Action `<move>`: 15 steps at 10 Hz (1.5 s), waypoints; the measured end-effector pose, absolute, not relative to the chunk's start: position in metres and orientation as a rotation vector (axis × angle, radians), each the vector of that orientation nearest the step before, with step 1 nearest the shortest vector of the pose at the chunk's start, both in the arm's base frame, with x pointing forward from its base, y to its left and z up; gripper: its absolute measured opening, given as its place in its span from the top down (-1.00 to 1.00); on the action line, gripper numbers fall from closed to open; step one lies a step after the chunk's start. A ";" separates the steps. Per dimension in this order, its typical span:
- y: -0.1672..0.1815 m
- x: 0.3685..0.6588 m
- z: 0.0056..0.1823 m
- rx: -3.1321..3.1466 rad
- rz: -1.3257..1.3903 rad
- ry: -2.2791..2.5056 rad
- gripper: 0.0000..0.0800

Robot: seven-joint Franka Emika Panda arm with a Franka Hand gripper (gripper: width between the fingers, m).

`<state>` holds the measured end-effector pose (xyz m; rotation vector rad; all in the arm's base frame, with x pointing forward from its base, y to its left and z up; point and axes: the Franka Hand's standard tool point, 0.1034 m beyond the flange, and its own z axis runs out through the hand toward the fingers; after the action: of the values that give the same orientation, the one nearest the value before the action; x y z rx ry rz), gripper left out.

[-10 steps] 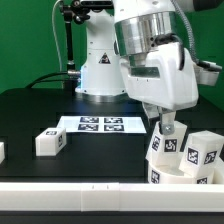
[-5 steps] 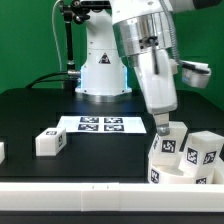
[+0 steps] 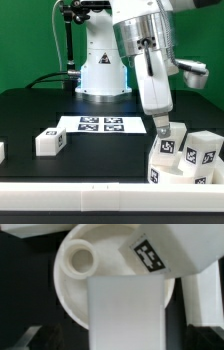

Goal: Assemble stool

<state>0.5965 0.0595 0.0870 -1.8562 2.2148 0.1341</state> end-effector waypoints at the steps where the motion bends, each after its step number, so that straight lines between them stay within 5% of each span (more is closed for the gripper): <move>1: 0.064 0.597 0.094 -1.884 0.139 2.182 -0.58; 6: 0.065 0.598 0.101 -2.132 0.081 1.916 -0.62; 15: 0.072 0.598 0.103 -2.866 -0.104 0.718 -0.62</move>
Offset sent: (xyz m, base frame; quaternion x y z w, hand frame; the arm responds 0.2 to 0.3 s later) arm 0.0000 0.0000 0.0000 0.0000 0.0000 -0.1296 0.9916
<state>0.5980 0.0721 0.1030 -2.8657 0.7182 -0.1036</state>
